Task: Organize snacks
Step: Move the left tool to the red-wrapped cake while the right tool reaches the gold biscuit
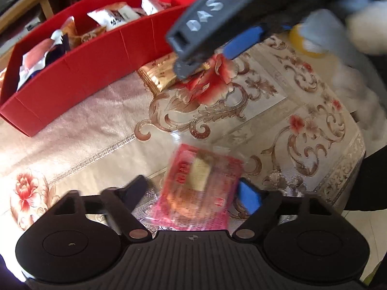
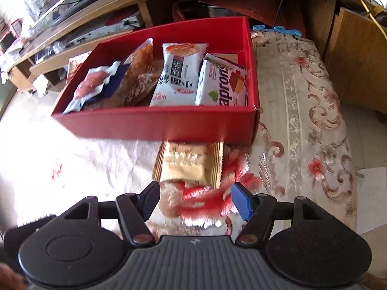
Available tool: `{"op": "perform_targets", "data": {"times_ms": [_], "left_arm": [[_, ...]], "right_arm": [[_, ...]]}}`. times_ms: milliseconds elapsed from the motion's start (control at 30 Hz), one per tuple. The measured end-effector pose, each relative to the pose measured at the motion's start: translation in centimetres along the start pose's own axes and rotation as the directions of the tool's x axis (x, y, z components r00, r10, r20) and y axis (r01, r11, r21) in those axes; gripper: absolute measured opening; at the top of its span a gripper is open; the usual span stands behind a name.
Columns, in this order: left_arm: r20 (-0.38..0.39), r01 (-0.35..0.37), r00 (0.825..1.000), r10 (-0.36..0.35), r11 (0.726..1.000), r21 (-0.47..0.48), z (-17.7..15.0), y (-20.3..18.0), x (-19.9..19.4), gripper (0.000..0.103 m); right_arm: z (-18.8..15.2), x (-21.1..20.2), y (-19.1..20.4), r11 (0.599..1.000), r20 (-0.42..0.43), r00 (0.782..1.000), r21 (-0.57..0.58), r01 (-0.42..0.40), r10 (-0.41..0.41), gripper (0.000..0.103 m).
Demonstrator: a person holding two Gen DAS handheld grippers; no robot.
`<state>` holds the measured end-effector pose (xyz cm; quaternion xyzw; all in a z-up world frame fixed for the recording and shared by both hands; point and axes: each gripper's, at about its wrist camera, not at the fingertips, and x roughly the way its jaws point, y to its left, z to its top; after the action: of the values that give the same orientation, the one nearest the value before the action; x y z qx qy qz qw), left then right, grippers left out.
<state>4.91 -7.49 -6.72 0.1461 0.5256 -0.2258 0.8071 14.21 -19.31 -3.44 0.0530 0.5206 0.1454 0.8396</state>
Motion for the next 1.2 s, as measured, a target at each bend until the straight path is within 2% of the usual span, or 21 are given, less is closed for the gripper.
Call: {"op": "perform_targets", "data": {"times_ms": [33, 100, 400, 500, 633, 700, 800, 967, 1033, 1200], "left_arm": [[0.004, 0.011, 1.0, -0.011, 1.0, -0.016, -0.1, 0.2, -0.2, 0.068], [0.008, 0.023, 1.0, -0.023, 0.998, -0.051, -0.2, 0.6, -0.4, 0.064], [0.006, 0.052, 0.999, -0.051, 0.994, -0.098, -0.7, 1.7, -0.8, 0.063], [0.0, 0.053, 0.999, -0.053, 0.992, -0.115, -1.2, 2.5, -1.7, 0.064], [-0.007, 0.055, 0.998, -0.057, 0.99, -0.132, -1.6, 3.3, -2.2, 0.064], [-0.007, 0.055, 0.998, -0.057, 0.988, -0.145, -1.9, 3.7, -2.4, 0.064], [-0.008, 0.059, 0.998, -0.061, 0.987, -0.152, -2.0, 3.9, -2.5, 0.064], [-0.008, 0.066, 0.998, -0.068, 0.985, -0.158, -2.1, 4.0, -2.5, 0.065], [-0.005, 0.075, 0.997, -0.077, 0.984, -0.161, -2.3, 4.4, -2.6, 0.066], [-0.01, 0.088, 0.996, -0.091, 0.981, -0.171, -1.9, 4.6, -2.6, 0.067]], "right_arm": [[0.3, 0.3, 0.0, 1.0, -0.003, 1.0, 0.011, -0.005, 0.005, 0.064], [0.7, 1.0, 0.1, 1.0, -0.004, 1.0, 0.017, -0.005, 0.005, 0.064], [2.0, 3.6, 1.0, 1.0, 0.023, 1.0, -0.009, -0.006, 0.006, 0.068], [1.3, 3.4, 1.8, 0.999, -0.038, 0.998, -0.031, -0.044, 0.043, 0.068], [-1.3, 1.9, 2.6, 0.988, -0.147, 0.979, -0.05, -0.146, 0.137, 0.067], [-1.7, 0.9, 3.1, 0.988, -0.117, 0.988, -0.106, -0.109, 0.096, 0.067], [-0.4, 0.6, 4.4, 0.965, -0.013, 1.0, -0.261, -0.004, 0.001, 0.067], [2.3, 2.7, 5.3, 0.919, 0.023, 1.0, -0.395, -0.001, 0.011, 0.067], [2.5, 3.5, 5.5, 0.902, -0.014, 0.999, -0.428, -0.05, 0.049, 0.067], [1.2, 4.9, 5.7, 0.886, -0.069, 0.997, -0.46, -0.058, 0.029, 0.071]]}}
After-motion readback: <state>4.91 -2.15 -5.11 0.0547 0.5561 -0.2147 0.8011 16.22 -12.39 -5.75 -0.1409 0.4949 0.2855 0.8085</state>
